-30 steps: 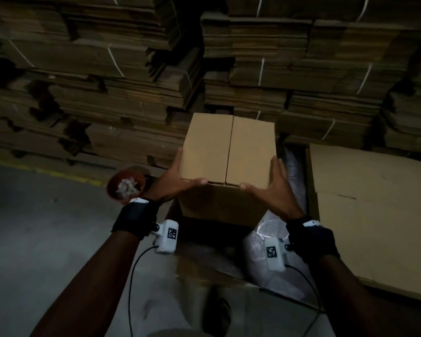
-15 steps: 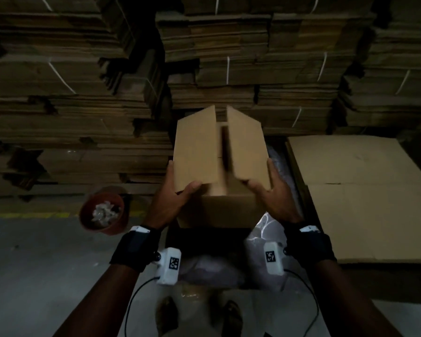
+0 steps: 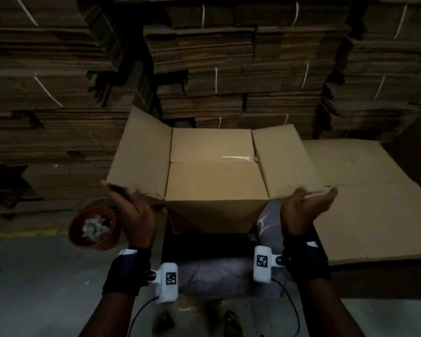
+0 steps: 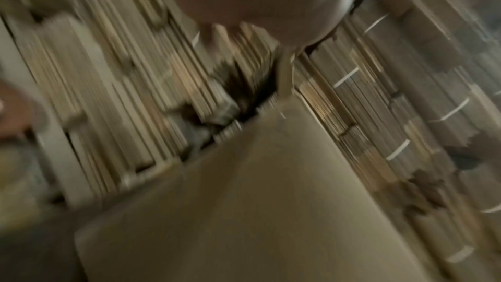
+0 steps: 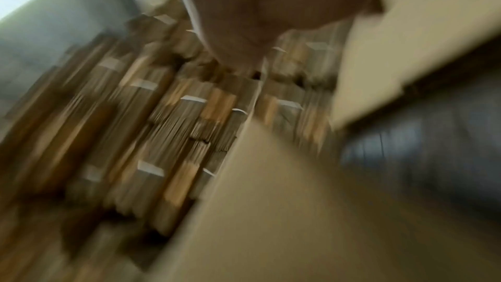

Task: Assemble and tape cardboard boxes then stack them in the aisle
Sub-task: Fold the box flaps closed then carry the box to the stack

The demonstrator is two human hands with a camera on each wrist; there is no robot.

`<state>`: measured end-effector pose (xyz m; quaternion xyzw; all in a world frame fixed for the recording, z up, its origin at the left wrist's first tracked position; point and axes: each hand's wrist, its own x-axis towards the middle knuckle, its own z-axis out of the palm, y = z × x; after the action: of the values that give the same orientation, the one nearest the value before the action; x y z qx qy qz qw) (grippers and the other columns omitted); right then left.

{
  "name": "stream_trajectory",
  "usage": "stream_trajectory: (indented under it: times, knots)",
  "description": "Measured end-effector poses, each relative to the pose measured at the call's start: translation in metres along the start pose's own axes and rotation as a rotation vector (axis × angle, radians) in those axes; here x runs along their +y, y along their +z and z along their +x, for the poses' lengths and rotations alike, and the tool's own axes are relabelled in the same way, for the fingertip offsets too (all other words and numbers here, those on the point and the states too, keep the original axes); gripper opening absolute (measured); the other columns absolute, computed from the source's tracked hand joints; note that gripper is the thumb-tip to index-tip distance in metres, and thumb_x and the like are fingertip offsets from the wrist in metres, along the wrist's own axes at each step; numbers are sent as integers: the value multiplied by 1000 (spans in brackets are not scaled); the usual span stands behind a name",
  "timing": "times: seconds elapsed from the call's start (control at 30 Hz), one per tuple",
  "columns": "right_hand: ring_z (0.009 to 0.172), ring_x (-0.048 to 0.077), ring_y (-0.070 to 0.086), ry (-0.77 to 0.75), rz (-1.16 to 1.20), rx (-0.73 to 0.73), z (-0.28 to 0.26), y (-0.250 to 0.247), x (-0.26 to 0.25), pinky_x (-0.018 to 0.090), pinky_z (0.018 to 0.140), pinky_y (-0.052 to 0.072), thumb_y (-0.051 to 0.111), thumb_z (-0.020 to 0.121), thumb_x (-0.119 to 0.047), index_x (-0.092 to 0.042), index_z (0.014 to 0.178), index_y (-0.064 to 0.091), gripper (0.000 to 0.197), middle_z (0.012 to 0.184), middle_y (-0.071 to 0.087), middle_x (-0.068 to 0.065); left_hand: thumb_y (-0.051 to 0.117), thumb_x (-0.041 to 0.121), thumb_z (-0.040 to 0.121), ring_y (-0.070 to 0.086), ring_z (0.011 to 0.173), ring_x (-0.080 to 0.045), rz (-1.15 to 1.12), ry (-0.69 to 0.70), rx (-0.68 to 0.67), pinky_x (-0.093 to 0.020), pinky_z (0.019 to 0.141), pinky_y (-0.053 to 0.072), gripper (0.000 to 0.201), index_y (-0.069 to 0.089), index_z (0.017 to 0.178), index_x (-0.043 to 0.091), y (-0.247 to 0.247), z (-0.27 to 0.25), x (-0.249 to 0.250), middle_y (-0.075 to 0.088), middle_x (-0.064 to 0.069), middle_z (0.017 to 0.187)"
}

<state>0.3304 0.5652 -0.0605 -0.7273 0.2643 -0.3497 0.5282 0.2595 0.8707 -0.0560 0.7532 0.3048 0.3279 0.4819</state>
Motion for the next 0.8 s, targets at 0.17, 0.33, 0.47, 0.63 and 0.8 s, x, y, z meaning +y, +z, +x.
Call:
stream_trajectory:
  times: [0.17, 0.33, 0.47, 0.63, 0.8]
  knots:
    - [145, 42, 31, -418, -724, -408, 26, -3, -8, 60, 112, 31, 52, 94, -7, -8, 144, 44, 50, 161, 25, 25, 55, 7, 91, 18, 148, -41, 379, 241, 91, -53, 118, 21, 64, 36, 152, 11, -7, 17, -20, 18, -22, 163]
    - [123, 37, 53, -437, -720, -899, 49, 31, -49, 41, 95, 45, 50, 102, -36, -8, 118, 60, 34, 137, 52, 19, 39, 51, 95, 28, 145, -35, 620, 238, -384, -68, 115, 16, 55, 53, 137, 17, 4, 9, 0, 39, -17, 153]
    - [130, 37, 50, -368, -792, -1009, 56, 68, -65, 48, 104, 43, 42, 103, -45, -20, 148, 36, 51, 144, 51, 18, 41, 79, 89, -4, 153, -35, 621, 49, -603, -62, 119, 4, 95, 15, 158, 19, 21, -7, 16, 1, -16, 166]
    - [105, 40, 61, -322, -754, -1132, 61, 70, -68, 45, 90, 49, 40, 104, -29, -35, 156, 16, 58, 126, 62, 17, 45, 76, 89, -9, 154, -31, 549, 6, -670, -58, 122, 2, 96, 6, 160, 25, 16, 6, 13, -5, -9, 169]
    - [125, 38, 54, -177, -654, -1154, 57, 46, -61, 50, 96, 53, 49, 100, -45, -51, 156, 11, 68, 145, 50, 8, 56, 71, 88, -7, 152, -34, 554, 37, -580, -62, 118, 11, 80, 29, 154, 36, 11, 36, 12, -6, -11, 167]
